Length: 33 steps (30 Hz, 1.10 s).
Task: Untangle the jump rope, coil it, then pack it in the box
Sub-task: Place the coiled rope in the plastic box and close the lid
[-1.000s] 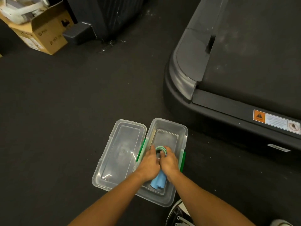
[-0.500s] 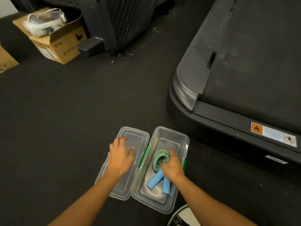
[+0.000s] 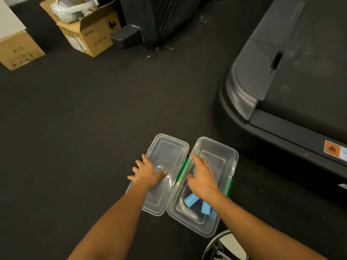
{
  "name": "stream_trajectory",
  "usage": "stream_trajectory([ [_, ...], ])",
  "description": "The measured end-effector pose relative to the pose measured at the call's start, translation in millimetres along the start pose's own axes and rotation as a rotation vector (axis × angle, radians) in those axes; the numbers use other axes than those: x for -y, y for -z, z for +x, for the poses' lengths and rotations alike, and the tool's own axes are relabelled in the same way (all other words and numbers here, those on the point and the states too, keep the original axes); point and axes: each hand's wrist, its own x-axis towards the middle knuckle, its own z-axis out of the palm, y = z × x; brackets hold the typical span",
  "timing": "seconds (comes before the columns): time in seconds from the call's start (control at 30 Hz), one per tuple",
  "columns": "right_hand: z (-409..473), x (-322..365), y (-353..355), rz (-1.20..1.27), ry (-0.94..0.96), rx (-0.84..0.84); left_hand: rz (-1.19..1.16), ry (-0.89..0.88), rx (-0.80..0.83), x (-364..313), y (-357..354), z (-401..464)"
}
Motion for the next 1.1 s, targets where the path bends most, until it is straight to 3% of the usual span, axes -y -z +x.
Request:
stream_trajectory([
  [0.3,-5.0,-0.7,8.6,0.002,-0.035,0.025,0.036,-0.051,-0.153,-10.0,13.4,-3.9],
  [0.5,-3.9,7.0,16.3,0.111,-0.049,0.035,-0.126,-0.352,-0.164,-34.9,77.3,-25.2],
  [0.73,-6.3,29.0,27.9,0.907,-0.234,-0.033,-0.009,-0.706,-0.263,-92.5,56.8,-121.4],
  [0.87,-11.5,16.8,41.5,0.883,-0.323,-0.310,-0.163,-0.836,-0.119,-108.5,6.2,-147.5],
  [1.1,-20.1,-21.4,60.5,0.800,-0.409,-0.255,-0.105,-0.929,0.081,-103.0,-4.5,-124.2],
])
